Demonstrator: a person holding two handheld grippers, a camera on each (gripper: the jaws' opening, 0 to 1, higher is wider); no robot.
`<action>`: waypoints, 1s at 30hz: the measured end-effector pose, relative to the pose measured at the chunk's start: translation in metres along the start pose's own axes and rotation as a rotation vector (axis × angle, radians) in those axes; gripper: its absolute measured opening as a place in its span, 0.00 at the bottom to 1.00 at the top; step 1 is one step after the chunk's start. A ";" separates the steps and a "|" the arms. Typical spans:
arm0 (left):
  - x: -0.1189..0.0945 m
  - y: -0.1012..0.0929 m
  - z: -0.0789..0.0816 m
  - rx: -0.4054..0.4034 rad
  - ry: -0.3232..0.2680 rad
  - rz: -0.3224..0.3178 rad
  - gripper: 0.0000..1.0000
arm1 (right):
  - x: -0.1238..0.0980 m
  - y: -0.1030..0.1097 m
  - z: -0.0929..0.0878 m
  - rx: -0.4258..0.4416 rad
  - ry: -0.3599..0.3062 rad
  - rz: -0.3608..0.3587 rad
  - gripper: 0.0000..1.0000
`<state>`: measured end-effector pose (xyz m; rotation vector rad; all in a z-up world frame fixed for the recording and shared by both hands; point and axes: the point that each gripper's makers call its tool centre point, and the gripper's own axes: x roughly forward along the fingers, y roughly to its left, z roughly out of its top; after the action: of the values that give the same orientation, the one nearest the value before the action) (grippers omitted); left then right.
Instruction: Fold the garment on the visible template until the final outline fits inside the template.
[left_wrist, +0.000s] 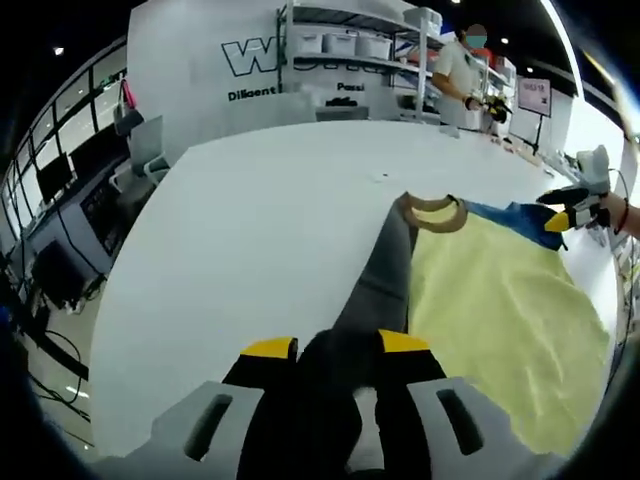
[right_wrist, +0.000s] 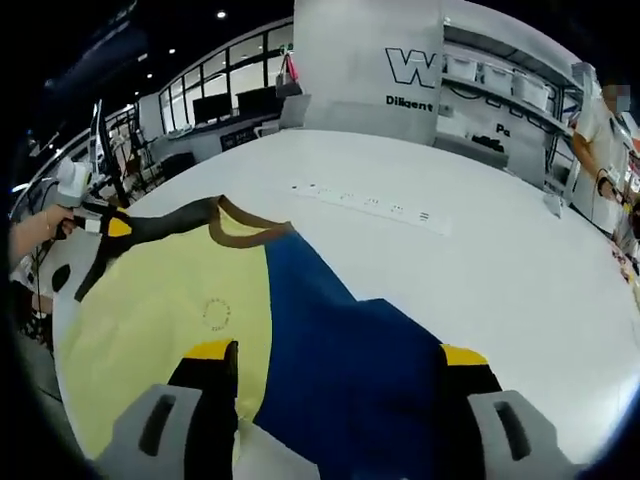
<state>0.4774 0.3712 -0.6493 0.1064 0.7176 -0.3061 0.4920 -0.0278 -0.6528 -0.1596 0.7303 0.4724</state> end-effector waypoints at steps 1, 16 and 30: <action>0.002 -0.001 0.000 -0.010 0.001 -0.006 0.23 | 0.001 0.001 0.000 0.001 0.001 0.001 0.79; 0.011 0.015 0.013 -0.006 -0.002 0.058 0.04 | 0.021 0.012 -0.020 0.054 0.035 0.045 0.82; 0.029 0.039 0.019 0.085 0.053 0.111 0.04 | 0.024 0.012 -0.018 0.031 0.047 0.036 0.81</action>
<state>0.5220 0.3977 -0.6540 0.2349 0.7487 -0.2280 0.4908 -0.0139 -0.6821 -0.1292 0.7874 0.4926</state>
